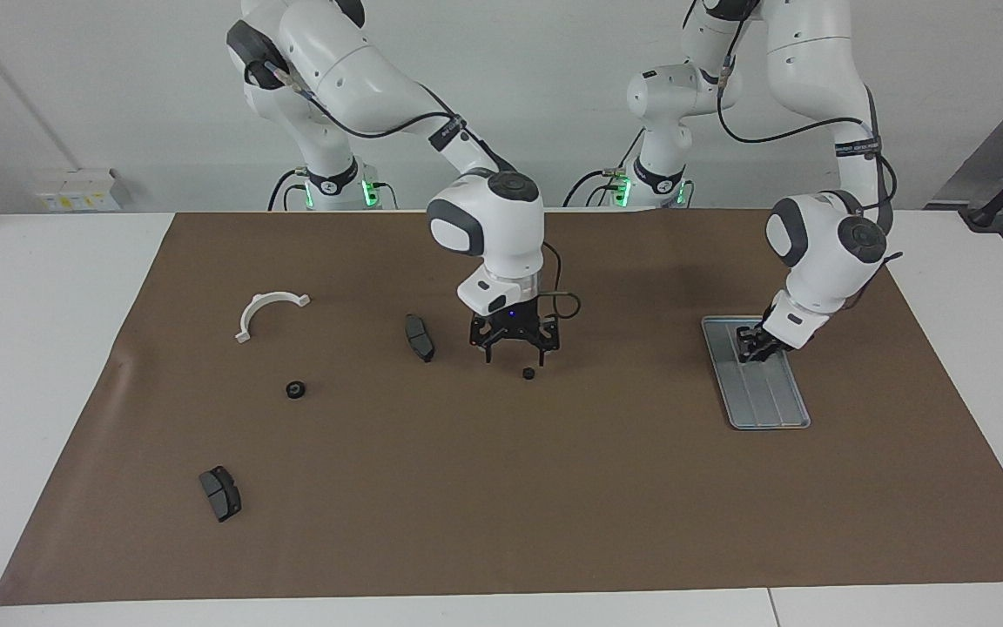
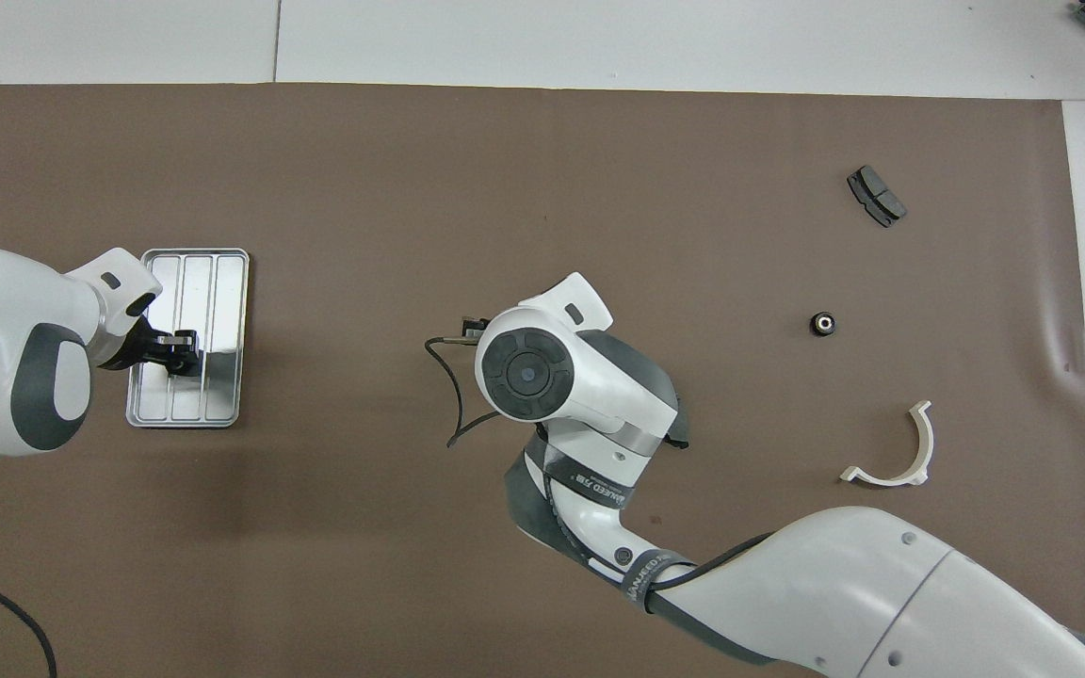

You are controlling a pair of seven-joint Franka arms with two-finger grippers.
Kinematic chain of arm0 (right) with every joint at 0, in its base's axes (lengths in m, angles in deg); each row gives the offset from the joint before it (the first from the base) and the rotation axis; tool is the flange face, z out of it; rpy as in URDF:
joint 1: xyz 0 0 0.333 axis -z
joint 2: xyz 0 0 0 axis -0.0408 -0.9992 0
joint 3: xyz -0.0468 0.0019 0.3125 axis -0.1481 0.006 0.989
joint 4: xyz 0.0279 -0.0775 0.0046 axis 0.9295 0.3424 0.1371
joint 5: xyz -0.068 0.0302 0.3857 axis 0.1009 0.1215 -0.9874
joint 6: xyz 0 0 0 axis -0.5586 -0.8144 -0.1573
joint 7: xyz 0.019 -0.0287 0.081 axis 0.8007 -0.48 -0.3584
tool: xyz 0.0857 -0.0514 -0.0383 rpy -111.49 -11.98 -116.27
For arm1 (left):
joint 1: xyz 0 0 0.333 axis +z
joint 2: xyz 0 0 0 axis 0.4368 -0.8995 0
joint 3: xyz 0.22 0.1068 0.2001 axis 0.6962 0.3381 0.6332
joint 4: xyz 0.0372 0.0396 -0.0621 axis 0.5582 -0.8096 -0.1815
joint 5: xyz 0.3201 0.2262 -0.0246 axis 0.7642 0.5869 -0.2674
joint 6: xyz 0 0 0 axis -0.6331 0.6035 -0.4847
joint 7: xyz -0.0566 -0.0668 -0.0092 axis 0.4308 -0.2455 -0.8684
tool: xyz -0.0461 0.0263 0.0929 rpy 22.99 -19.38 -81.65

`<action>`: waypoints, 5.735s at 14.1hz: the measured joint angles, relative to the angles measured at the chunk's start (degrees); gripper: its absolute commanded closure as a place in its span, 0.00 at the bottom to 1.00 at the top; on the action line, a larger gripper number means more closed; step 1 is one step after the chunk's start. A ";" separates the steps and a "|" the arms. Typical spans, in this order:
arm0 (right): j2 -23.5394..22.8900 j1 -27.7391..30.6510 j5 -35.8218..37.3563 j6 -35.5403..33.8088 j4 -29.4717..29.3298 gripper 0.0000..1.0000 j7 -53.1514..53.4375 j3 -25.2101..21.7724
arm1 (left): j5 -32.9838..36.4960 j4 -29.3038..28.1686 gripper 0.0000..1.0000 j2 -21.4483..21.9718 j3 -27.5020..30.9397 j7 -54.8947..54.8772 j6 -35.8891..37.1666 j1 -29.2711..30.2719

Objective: Place bearing gear from tray to pile

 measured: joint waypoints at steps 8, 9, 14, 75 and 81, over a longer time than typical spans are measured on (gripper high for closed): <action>-3.63 -0.22 2.59 0.00 -2.18 0.38 0.29 0.78 | -0.02 5.59 1.00 0.07 -0.94 4.95 4.21 -2.38; -3.63 -0.22 2.59 0.00 -2.18 0.40 0.29 0.79 | -0.02 6.89 1.00 0.08 -1.04 7.88 5.29 -4.04; -3.63 -0.22 2.59 0.00 -2.19 0.53 0.29 0.79 | -0.04 8.62 1.00 0.07 -1.46 23.35 6.08 -15.29; -4.90 -5.44 -5.31 -2.49 -11.71 0.00 -2.54 -2.14 | 1.02 20.83 0.00 17.77 -1.70 5.49 36.30 -5.51; -7.58 -6.84 -0.16 -1.59 -14.01 0.00 -2.54 -1.91 | -1.06 20.71 0.00 17.77 -1.67 5.49 35.11 -5.51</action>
